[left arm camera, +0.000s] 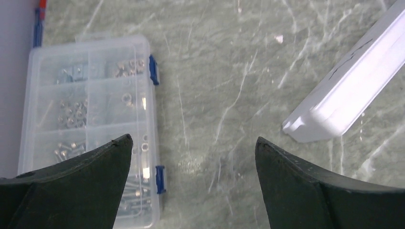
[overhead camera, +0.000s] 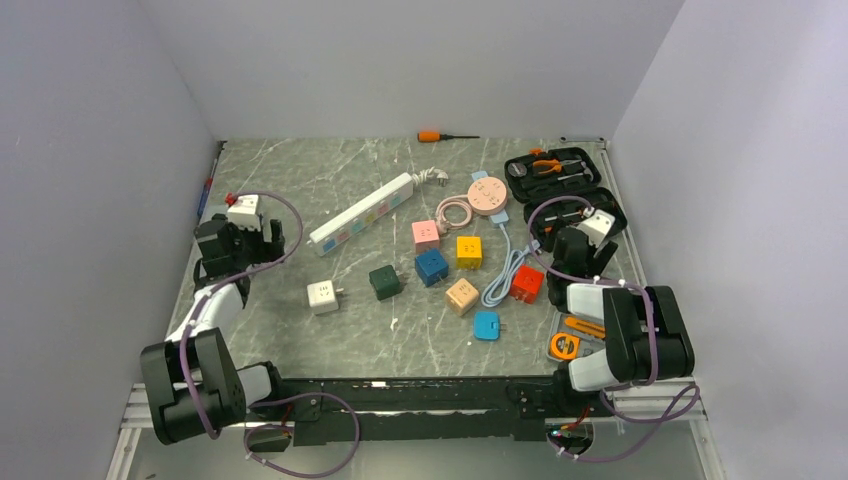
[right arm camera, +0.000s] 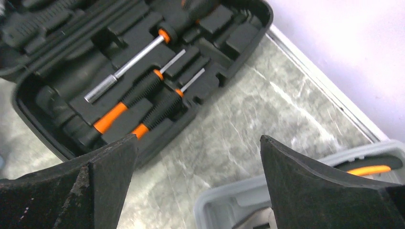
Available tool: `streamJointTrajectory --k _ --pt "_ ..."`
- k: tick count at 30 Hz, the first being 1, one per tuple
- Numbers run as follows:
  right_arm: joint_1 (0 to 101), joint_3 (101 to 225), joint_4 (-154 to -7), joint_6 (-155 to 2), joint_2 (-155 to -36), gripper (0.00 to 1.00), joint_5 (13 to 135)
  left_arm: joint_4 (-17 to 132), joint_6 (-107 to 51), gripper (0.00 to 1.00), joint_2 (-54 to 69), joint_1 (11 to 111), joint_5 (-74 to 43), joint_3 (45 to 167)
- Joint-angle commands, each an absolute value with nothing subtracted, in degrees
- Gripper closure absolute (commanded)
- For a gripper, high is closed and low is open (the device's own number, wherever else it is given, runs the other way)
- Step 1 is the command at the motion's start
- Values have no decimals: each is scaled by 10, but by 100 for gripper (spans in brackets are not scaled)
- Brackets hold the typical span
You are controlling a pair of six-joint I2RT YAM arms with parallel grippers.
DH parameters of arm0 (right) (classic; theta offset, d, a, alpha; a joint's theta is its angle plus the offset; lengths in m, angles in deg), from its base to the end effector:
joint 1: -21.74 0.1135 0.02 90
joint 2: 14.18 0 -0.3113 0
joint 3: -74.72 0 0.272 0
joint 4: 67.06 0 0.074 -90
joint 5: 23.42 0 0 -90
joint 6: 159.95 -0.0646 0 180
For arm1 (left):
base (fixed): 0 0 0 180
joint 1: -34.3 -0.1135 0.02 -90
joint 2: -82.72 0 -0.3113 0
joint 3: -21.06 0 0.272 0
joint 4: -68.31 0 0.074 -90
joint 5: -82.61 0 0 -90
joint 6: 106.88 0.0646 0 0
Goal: Pull the plug off the socket
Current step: Reset both arms
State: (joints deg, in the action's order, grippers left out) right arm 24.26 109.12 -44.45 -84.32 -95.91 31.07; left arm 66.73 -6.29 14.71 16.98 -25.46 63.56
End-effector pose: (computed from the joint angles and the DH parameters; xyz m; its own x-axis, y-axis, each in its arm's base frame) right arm 0.2759 -0.0254 0.1686 -0.2828 0.1898 -0.9402 0.5796 0.8148 -0.0099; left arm 0.2632 0.0611 0.2233 -0.4309 0.0486 -0.9011 0.0608 0.9978 0.0248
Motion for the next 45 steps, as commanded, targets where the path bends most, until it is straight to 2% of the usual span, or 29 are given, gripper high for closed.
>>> streamJointTrajectory --k 1,6,9,13,16,18,19,20,26,31,33,36,43,45 --pt "240 1093 -311 -805 -976 0 309 793 -86 1 161 179 -248 624" --pt "242 1072 -281 -789 -968 0 343 863 -96 1 164 180 -276 586" --pt "259 1046 -217 -754 -966 0 367 893 -80 1 160 184 -299 558" --pt "286 1005 -142 -723 -963 0 349 1011 -81 1 154 187 -308 491" --pt "288 975 -87 -709 -965 0 377 1011 -70 1 166 190 -317 480" --pt "289 931 21 -684 -1001 0 417 1017 -67 0 172 190 -326 474" --pt "313 921 102 -653 -1033 0 384 1014 -63 1 179 191 -329 470" --pt "328 918 115 -643 -1038 0 376 1023 -59 1 184 192 -337 462" --pt "273 1006 -120 -728 -999 0 398 1044 -40 1 198 223 -300 443" --pt "260 1009 -129 -737 -998 0 413 1009 -64 0 164 226 -240 483" --pt "260 1008 -128 -738 -997 0 413 1060 -101 1 198 218 -243 438" --pt "260 1006 -125 -736 -996 0 413 1255 -144 1 208 214 -287 343" --pt "261 1002 -114 -730 -997 0 409 1485 -142 1 33 228 -289 315" --pt "261 1003 -113 -729 -998 0 409 1495 -141 1 15 230 -292 321"
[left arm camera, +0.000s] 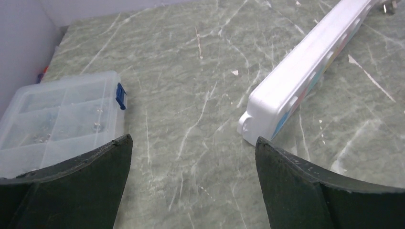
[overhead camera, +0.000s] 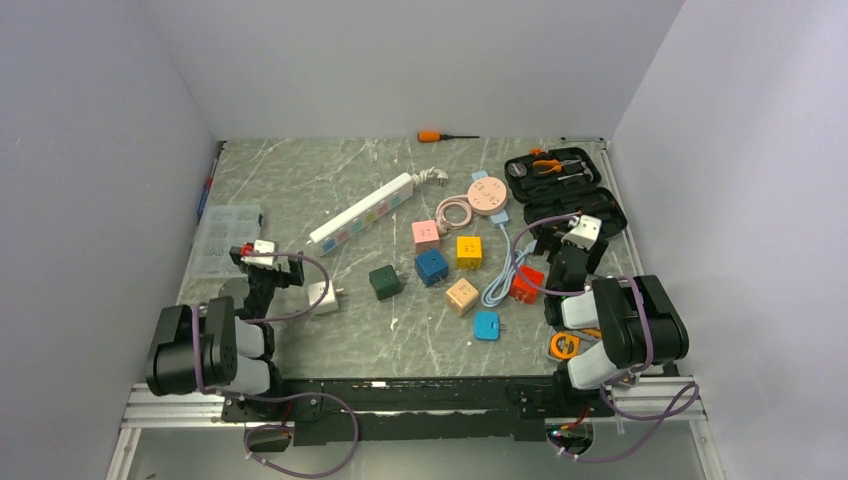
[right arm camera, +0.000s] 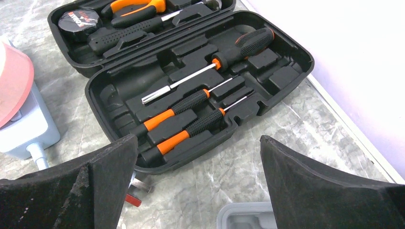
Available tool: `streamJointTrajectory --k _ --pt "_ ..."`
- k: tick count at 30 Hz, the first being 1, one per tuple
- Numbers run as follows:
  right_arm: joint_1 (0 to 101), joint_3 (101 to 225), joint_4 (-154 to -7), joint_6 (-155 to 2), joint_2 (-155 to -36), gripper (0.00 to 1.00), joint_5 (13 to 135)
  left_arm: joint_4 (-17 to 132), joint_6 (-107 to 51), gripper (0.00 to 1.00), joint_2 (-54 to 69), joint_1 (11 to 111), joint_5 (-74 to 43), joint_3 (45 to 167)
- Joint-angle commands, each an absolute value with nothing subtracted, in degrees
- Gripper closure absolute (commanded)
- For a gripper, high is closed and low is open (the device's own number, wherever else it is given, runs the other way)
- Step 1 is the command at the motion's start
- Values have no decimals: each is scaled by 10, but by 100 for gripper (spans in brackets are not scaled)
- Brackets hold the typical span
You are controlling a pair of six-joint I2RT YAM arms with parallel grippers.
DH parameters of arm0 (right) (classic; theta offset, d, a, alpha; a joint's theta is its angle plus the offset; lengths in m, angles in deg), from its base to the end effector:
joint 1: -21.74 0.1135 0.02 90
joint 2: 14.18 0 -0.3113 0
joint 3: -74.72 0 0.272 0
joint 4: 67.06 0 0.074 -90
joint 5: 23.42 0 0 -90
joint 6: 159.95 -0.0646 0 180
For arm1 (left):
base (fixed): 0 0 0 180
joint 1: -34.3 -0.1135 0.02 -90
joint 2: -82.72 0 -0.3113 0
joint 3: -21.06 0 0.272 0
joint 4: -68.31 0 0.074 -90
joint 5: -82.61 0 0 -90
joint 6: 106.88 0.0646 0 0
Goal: Pull the plug off the socket
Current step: Reset both arms
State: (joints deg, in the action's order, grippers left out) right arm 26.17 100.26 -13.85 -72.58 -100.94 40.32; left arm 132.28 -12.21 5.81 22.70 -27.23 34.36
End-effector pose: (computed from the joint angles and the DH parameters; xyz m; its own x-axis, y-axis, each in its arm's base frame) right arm 0.2654 -0.0081 0.1675 -0.1219 0.0318 -0.9920 0.3735 0.9275 -0.0161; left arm 0.2054 0.0198 0.1739 0.0178 0.0818 -0.9965 0.1423 0.9863 0.0835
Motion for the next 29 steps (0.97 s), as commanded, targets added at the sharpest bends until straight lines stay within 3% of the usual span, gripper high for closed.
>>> streamJointTrajectory --k 1,4,7,29 --pt "261 1002 -114 -730 -997 0 408 1462 -135 1 28 233 -290 330" --pt "261 1002 -114 -730 -998 0 408 1279 -125 1 56 239 -284 408" --pt "261 1005 -118 -731 -998 0 411 1154 -109 1 55 284 -177 471" --pt "251 1006 -126 -737 -995 0 423 1168 -109 1 56 297 -162 465"
